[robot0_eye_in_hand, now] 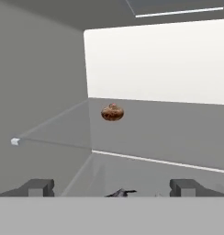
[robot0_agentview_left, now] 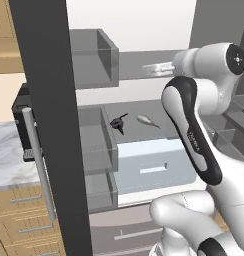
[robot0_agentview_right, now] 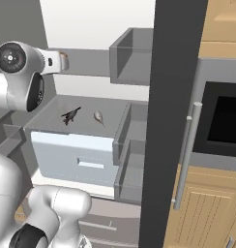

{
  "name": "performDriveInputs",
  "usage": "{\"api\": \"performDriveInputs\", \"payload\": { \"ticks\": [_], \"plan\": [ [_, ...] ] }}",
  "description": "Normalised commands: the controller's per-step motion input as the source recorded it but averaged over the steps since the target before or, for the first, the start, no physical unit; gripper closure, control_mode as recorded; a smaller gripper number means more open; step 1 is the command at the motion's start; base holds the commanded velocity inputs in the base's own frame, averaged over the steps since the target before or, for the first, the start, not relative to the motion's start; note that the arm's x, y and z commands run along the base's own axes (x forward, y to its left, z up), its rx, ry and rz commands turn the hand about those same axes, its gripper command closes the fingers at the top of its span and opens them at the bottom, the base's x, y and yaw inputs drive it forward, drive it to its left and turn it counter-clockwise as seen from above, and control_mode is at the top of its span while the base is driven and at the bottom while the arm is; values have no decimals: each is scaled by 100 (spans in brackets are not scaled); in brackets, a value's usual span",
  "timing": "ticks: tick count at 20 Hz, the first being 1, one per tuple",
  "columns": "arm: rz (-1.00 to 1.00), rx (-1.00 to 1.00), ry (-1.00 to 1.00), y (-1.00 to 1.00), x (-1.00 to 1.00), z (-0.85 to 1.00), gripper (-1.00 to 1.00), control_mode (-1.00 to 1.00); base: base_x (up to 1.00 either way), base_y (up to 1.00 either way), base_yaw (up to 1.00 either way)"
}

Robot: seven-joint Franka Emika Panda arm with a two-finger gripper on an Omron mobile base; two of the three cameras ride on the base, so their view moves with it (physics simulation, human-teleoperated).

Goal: Gather the mushroom and bell pepper from the fridge and place them on a tray on the dining counter. Then gather the fishs from the fridge and place them on the other tray.

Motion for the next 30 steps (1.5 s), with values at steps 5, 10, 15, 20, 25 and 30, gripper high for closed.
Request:
{"api": "performDriveInputs", "payload": {
  "ticks": [5, 10, 15, 20, 25, 30],
  "plan": [
    [2, 0, 0, 4, 34, 0, -100, -100, 0, 0, 0],
    [0, 0, 0, 0, 43, 0, -100, -100, 0, 0, 0],
    [0, 0, 0, 9, 49, 0, -100, -100, 0, 0, 0],
    [0, 0, 9, 31, 32, 0, -100, -100, 0, 0, 0],
    [0, -1, 10, 19, 20, -6, -100, -100, 0, 0, 0],
    [0, 0, 0, 4, 35, -2, -100, -100, 0, 0, 0]
  ]
}}
